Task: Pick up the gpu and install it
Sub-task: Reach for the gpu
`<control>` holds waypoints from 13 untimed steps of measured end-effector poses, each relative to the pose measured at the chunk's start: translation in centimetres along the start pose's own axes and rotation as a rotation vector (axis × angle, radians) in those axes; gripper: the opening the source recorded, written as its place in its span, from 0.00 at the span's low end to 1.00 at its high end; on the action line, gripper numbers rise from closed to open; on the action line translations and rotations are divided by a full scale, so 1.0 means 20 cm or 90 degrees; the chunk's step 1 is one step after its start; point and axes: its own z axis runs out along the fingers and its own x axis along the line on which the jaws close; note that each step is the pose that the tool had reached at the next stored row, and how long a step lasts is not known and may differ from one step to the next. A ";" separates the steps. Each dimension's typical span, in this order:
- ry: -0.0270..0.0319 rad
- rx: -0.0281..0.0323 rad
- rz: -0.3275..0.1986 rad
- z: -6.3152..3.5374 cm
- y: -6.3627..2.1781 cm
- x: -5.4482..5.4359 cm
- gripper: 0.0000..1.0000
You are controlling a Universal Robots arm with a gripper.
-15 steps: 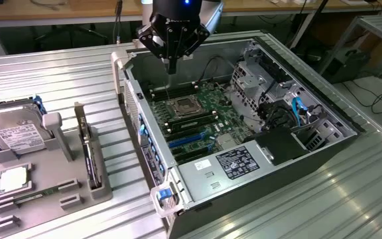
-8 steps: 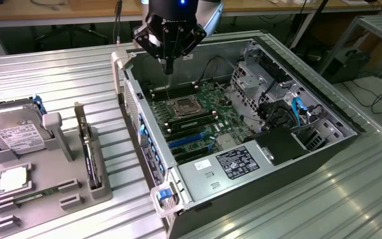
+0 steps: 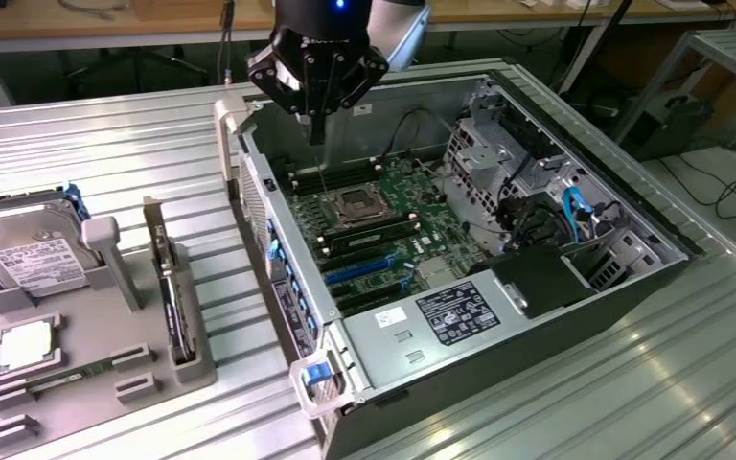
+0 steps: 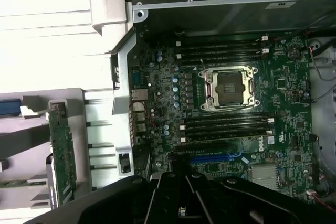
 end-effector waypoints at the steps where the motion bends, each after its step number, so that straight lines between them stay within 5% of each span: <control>1: 0.0000 0.0000 0.000 0.000 -0.001 0.01 0.11; 13: 0.0000 0.0000 0.000 -0.001 -0.004 0.06 0.11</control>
